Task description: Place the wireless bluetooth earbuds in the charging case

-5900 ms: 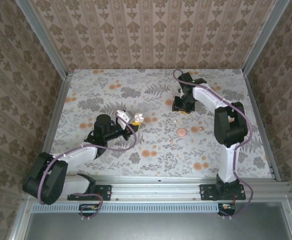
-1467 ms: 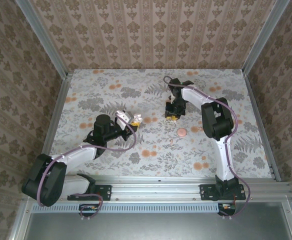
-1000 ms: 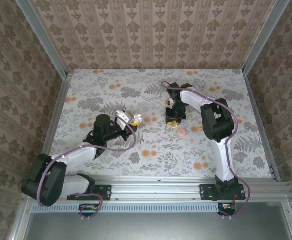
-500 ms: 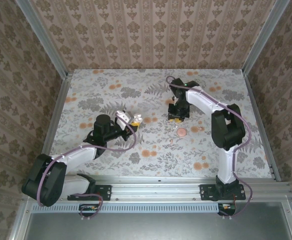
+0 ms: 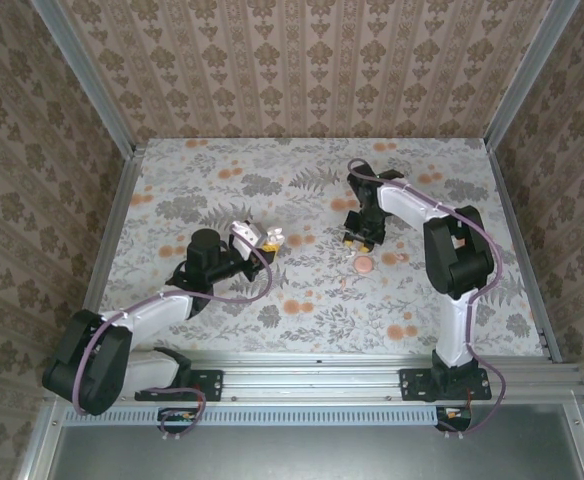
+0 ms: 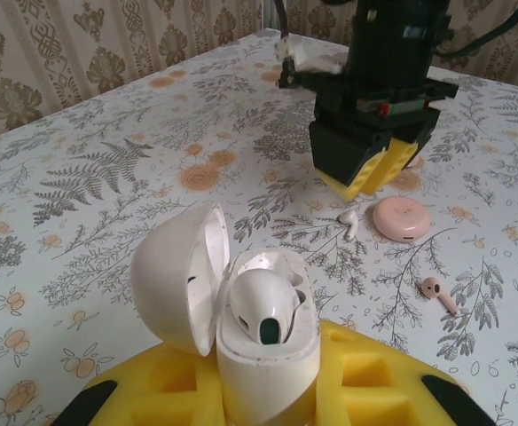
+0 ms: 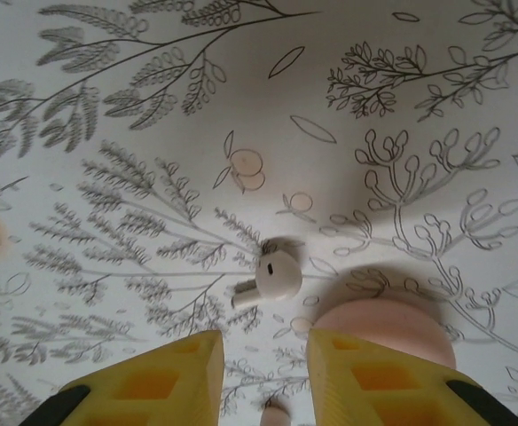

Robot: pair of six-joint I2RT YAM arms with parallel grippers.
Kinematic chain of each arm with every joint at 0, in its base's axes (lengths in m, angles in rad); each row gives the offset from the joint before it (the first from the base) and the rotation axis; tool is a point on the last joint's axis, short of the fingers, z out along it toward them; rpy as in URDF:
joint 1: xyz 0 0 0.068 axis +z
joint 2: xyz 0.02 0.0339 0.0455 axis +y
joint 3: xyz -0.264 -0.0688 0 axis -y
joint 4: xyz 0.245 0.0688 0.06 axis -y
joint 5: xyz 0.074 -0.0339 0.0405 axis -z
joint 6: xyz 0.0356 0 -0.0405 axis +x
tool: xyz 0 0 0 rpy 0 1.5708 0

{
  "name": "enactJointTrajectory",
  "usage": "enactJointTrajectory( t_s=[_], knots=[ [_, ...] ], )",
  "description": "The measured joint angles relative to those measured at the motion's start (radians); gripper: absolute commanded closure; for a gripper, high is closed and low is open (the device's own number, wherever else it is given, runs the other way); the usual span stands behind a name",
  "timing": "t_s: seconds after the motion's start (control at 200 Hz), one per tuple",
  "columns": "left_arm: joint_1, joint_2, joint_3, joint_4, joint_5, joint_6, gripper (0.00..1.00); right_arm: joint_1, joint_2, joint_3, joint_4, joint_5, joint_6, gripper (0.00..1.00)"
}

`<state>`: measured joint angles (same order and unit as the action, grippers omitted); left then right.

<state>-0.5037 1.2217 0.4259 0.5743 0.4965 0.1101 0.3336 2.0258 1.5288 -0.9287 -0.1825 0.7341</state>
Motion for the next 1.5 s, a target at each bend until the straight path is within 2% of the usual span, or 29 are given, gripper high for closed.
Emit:
enactJointTrajectory(
  t_s=[0.12,0.74,1.13,1.5],
  knots=[
    [0.0,-0.002,0.0,-0.001,-0.001,0.005,0.9,0.0,0.03,0.0,0.007,0.0,0.003,0.65],
    [0.0,-0.006,0.0,-0.007,-0.008,0.018,0.9,0.024,0.075,0.008,0.043,-0.013,0.006,0.65],
    [0.0,-0.013,0.0,-0.006,-0.012,0.018,0.9,0.065,0.086,0.066,0.066,-0.034,-0.016,0.69],
    [0.0,-0.015,0.0,-0.007,-0.016,0.018,0.9,0.07,0.086,0.088,-0.002,0.015,-0.027,0.69]
  ],
)
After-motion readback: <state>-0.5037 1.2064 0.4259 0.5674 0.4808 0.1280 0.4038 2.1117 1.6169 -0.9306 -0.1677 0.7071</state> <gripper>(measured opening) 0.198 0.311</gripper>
